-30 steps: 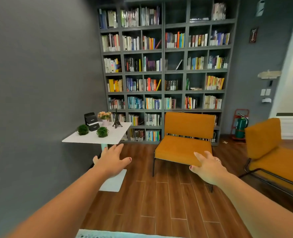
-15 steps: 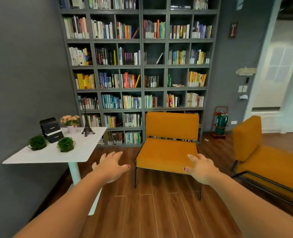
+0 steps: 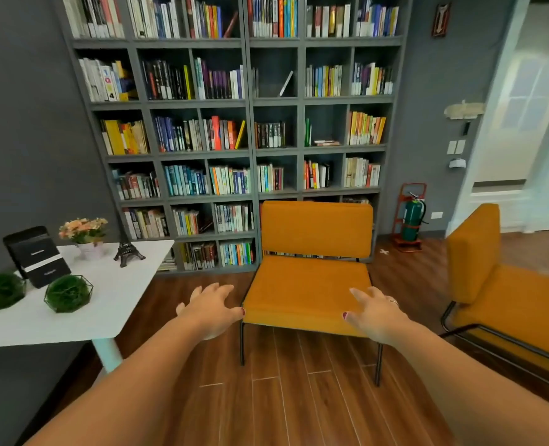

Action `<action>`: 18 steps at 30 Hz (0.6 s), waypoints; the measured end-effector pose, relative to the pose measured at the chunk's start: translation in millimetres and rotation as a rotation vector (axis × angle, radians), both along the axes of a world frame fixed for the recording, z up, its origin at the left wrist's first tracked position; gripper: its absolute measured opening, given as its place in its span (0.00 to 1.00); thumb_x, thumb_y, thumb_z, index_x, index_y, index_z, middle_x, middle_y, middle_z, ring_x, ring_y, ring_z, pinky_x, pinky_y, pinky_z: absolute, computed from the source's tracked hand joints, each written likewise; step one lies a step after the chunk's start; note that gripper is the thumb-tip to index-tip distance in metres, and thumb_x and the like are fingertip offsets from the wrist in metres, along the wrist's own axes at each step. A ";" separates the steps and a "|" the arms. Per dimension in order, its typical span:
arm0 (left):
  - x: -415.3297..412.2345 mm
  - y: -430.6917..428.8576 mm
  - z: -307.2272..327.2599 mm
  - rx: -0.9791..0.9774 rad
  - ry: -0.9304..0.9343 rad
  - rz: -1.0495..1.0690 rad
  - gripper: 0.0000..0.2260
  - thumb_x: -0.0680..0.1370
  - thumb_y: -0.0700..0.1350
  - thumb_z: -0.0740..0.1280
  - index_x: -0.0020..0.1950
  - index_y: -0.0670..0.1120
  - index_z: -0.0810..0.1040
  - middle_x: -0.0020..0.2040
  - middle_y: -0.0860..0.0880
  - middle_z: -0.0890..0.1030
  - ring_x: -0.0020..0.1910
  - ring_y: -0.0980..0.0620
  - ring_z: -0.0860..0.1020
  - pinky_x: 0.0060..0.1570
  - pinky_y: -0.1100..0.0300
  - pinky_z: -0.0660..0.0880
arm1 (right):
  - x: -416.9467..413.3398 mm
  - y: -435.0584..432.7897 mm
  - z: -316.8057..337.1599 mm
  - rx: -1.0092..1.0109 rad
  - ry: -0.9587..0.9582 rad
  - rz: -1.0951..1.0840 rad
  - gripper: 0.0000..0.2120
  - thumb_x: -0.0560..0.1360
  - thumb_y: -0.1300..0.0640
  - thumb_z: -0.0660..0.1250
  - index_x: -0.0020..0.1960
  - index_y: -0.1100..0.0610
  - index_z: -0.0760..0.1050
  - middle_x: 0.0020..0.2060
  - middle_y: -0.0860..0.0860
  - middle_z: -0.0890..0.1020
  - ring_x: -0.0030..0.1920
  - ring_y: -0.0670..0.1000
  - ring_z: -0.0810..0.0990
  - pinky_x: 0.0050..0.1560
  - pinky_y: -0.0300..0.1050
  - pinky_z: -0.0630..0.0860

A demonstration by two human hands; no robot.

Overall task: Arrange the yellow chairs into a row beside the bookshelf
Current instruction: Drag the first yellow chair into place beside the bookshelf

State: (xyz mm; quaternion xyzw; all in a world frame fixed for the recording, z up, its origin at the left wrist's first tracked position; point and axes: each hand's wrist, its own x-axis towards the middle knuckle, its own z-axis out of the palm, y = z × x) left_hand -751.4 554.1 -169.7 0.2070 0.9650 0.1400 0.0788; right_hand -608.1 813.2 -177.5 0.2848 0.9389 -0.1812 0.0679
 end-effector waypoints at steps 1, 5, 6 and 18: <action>-13.1 11.6 -0.8 0.002 -0.003 0.005 0.29 0.79 0.60 0.60 0.78 0.56 0.56 0.79 0.51 0.53 0.78 0.44 0.48 0.72 0.38 0.49 | -14.2 12.5 -1.7 0.000 -0.001 0.003 0.31 0.80 0.40 0.56 0.78 0.44 0.48 0.78 0.51 0.47 0.76 0.61 0.48 0.72 0.60 0.59; -67.1 66.7 1.2 -0.012 -0.017 0.017 0.30 0.78 0.60 0.61 0.77 0.56 0.56 0.79 0.51 0.53 0.78 0.44 0.48 0.72 0.38 0.51 | -69.7 72.8 -0.4 0.004 -0.011 0.023 0.31 0.80 0.40 0.56 0.78 0.44 0.47 0.78 0.51 0.47 0.76 0.61 0.48 0.72 0.59 0.59; -80.9 82.3 3.4 -0.017 -0.022 0.017 0.30 0.78 0.60 0.61 0.77 0.56 0.56 0.79 0.51 0.53 0.78 0.44 0.48 0.73 0.38 0.51 | -82.8 89.4 1.4 0.013 -0.018 0.027 0.31 0.80 0.40 0.55 0.78 0.44 0.47 0.78 0.51 0.46 0.76 0.61 0.47 0.72 0.59 0.58; -214.1 263.8 -16.4 -0.042 -0.089 -0.105 0.32 0.77 0.64 0.59 0.78 0.54 0.57 0.79 0.50 0.56 0.77 0.44 0.52 0.72 0.40 0.57 | -178.4 264.0 -8.5 -0.014 -0.054 -0.009 0.32 0.80 0.40 0.55 0.78 0.47 0.48 0.78 0.54 0.47 0.76 0.63 0.49 0.73 0.59 0.56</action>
